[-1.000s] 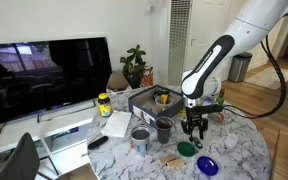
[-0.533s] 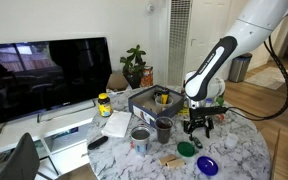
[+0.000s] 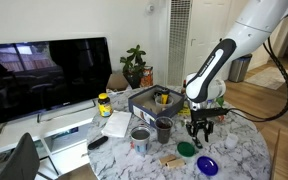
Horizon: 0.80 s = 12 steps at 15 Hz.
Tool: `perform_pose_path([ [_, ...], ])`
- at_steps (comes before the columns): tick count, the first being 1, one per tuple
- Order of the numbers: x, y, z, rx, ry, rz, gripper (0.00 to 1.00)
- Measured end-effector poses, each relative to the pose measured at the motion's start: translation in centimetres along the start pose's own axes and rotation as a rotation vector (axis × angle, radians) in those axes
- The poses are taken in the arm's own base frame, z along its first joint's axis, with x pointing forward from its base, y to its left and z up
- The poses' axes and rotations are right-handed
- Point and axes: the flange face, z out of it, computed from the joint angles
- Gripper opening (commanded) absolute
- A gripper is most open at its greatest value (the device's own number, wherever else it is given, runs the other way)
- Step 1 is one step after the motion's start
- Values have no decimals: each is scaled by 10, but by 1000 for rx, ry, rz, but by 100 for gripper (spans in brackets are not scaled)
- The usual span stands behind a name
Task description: Put the green lid on the table then place the black remote control on the green lid, put the green lid on top of the silver cup on the right.
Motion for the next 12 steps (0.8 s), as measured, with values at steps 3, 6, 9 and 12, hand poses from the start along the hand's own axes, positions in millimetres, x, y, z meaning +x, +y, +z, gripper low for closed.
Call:
perform_pose_path([
  [3,1,1,4,-3,-2,3,62],
  [6,3,1,7,-5,-2,5,48],
  [9,5,0,12,-8,-7,7,22],
  [12,7,0,15,-11,-11,10,7],
])
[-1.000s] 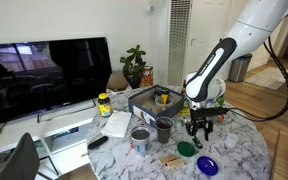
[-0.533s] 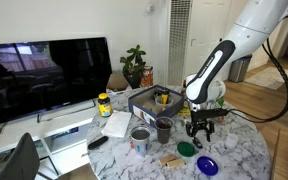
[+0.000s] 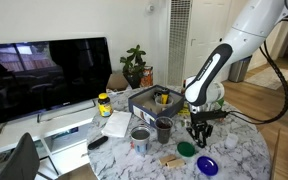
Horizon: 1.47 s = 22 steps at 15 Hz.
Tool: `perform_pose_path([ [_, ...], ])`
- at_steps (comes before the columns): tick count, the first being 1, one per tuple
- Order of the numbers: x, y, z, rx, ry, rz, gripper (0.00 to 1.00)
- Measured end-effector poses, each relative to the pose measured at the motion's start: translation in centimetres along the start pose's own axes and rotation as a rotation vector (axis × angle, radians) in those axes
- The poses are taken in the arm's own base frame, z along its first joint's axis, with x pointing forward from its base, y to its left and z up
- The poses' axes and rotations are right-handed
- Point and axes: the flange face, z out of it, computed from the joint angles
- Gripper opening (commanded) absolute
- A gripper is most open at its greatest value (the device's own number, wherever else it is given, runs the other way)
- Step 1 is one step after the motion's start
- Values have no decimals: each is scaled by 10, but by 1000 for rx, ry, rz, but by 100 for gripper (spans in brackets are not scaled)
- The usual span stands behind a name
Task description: Put the green lid on the table then place the black remote control on the green lid, put the green lid on top of the silver cup on the right.
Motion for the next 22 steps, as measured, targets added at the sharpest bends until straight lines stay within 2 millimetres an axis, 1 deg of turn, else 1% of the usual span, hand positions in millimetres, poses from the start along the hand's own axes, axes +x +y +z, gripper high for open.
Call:
perform_pose_path([
  [5,0,0,-1,1,2,3,8],
  [8,-3,-5,-9,6,15,-10,8],
  [12,-14,-23,-29,28,45,-71,8],
  [16,-20,-50,-35,46,59,-154,8],
  [19,-19,-66,-28,51,50,-209,8],
  [22,-19,-74,-17,42,19,-250,8],
])
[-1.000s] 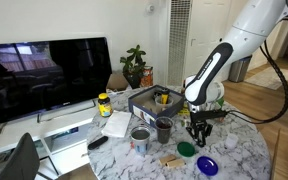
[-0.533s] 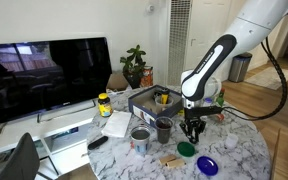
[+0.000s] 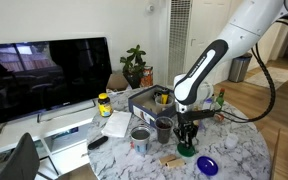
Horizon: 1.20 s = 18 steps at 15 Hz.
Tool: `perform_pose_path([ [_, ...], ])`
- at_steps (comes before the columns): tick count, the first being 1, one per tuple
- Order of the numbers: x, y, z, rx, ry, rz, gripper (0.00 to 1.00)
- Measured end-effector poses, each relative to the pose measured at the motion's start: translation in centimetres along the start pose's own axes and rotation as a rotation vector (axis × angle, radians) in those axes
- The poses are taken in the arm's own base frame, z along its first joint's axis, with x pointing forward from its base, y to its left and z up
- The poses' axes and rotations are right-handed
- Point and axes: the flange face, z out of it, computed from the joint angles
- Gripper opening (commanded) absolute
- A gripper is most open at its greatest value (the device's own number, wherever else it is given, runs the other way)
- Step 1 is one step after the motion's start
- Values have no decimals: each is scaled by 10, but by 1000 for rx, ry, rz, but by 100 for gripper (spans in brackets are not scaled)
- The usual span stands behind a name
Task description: Put the green lid on the table then place the black remote control on the green lid, put the green lid on top of the silver cup on the right.
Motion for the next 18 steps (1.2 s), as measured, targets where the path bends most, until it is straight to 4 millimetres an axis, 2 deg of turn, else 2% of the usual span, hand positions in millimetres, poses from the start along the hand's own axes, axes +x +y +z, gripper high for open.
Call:
perform_pose_path([
  [6,-5,-3,11,-9,-42,-45,8],
  [7,-6,-3,12,-10,-47,-48,23],
  [8,-6,-3,13,-12,-51,-50,55],
  [9,-6,-3,15,-13,-56,-50,56],
  [15,-6,-1,12,-11,-53,-50,98],
  [18,-7,6,5,-10,-43,-57,100],
])
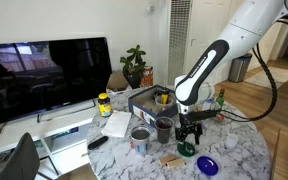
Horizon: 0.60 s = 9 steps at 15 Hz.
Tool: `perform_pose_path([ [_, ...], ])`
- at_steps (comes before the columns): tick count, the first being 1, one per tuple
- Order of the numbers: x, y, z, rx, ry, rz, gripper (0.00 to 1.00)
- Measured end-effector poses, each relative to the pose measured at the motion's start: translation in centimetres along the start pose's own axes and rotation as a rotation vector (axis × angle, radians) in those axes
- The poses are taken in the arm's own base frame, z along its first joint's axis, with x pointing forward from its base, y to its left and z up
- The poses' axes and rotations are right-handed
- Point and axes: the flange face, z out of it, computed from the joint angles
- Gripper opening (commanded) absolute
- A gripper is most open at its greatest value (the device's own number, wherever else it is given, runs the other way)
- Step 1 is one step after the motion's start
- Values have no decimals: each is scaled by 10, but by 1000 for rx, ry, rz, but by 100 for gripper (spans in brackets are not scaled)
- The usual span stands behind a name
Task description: Put the green lid on the table then place the black remote control on the green lid, put the green lid on top of the silver cup on the right.
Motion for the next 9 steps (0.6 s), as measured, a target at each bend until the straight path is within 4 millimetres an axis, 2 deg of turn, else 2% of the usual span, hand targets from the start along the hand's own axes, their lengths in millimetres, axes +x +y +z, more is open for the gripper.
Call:
perform_pose_path([
  [7,2,28,1,-26,9,-61,80],
  [8,3,30,0,-25,20,-69,71],
  [9,4,33,1,-23,34,-75,74],
])
